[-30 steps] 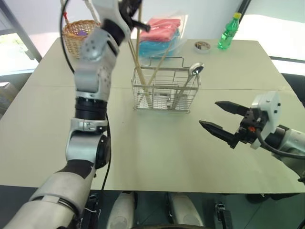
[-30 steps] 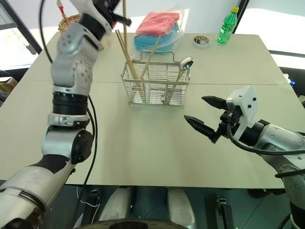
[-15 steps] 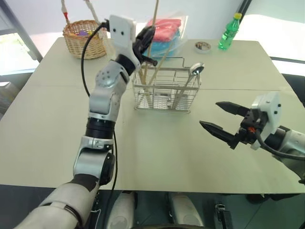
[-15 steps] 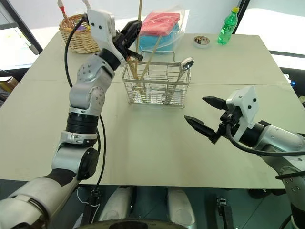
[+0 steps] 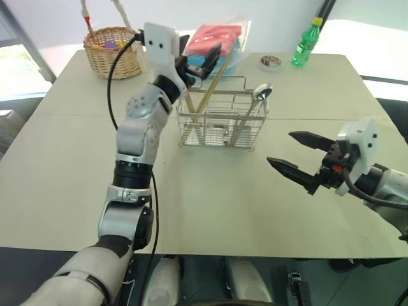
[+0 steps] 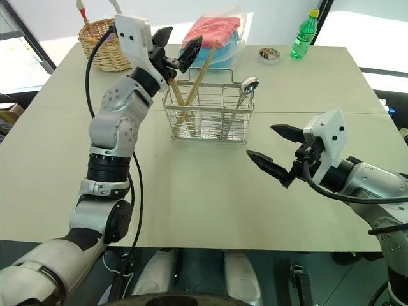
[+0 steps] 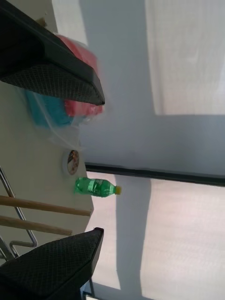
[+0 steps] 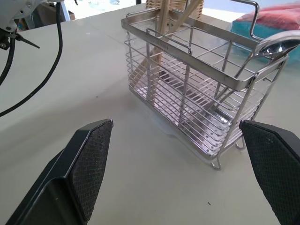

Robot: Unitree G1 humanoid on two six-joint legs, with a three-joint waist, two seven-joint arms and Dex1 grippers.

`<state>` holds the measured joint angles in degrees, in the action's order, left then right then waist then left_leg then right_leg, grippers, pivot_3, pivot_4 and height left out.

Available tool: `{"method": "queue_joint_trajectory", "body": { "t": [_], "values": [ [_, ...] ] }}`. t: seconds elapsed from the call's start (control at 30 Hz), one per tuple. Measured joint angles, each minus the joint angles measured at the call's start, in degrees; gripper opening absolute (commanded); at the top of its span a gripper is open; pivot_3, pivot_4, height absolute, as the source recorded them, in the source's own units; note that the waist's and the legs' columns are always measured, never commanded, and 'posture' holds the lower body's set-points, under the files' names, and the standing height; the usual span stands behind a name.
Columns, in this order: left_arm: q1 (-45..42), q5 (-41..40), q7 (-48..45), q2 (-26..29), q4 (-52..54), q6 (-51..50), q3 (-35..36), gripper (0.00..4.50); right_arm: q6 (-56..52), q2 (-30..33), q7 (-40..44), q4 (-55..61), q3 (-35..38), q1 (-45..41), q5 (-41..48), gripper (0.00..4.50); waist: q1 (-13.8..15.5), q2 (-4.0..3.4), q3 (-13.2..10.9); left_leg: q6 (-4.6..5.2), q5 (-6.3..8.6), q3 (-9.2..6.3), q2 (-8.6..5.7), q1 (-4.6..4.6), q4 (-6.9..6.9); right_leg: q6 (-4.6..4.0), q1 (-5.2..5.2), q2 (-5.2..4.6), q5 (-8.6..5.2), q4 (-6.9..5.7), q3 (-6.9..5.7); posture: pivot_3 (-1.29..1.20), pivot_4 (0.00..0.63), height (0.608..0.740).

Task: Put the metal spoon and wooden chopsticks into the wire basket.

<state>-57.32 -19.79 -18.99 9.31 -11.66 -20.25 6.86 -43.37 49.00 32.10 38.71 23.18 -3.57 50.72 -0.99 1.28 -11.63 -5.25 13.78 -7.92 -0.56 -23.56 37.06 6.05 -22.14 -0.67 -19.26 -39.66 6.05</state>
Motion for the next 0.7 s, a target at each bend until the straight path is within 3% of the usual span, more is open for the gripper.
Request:
{"method": "queue_joint_trajectory", "body": {
  "t": [0.1,0.23,0.4,0.57,0.7],
  "values": [
    [-4.6,-3.19,-1.71,5.62,-0.72,-3.98,3.96,4.41,0.1,0.01,0.55,-0.77,-0.19,-0.06,-0.6,4.5,-0.25,-0.02,0.01,0.0,0.0,0.01,0.02,0.02,-0.06,0.0,-0.01,0.01,0.0,0.0,0.0,0.0,0.15,0.74],
    [-4.86,-6.51,-13.29,17.43,-2.33,-8.99,4.78,4.41,1.2,0.29,2.49,-2.52,-0.43,-0.48,-2.32,4.5,-0.42,-0.05,0.01,0.0,0.0,0.03,0.02,0.05,-0.12,-0.01,-0.02,0.02,-0.01,0.0,0.0,0.0,0.15,0.74],
    [5.19,-7.22,-29.73,30.05,-0.49,-9.85,3.71,4.41,3.43,0.74,5.6,-5.84,-0.54,-0.84,-5.06,4.5,-0.36,-0.07,0.01,0.0,0.0,0.04,0.08,0.06,-0.11,-0.02,0.0,-0.02,-0.01,0.01,0.01,0.0,0.15,0.74],
    [20.01,-8.05,-38.57,35.22,9.61,-10.64,2.21,4.41,5.5,0.27,7.61,-8.14,-2.05,-0.86,-7.51,4.5,0.12,-0.07,0.0,0.0,0.0,0.02,0.27,0.03,-0.09,-0.03,0.01,-0.03,0.0,0.02,0.0,0.0,0.15,0.74],
    [24.68,-9.1,-39.5,36.43,17.11,-12.97,1.68,4.41,6.48,-0.99,7.99,-9.39,-4.18,-2.13,-8.87,4.5,0.2,-0.07,0.0,0.0,0.0,0.03,0.27,0.05,-0.03,-0.04,0.07,-0.03,0.0,0.03,0.0,0.0,0.15,0.74]
  ]
}}
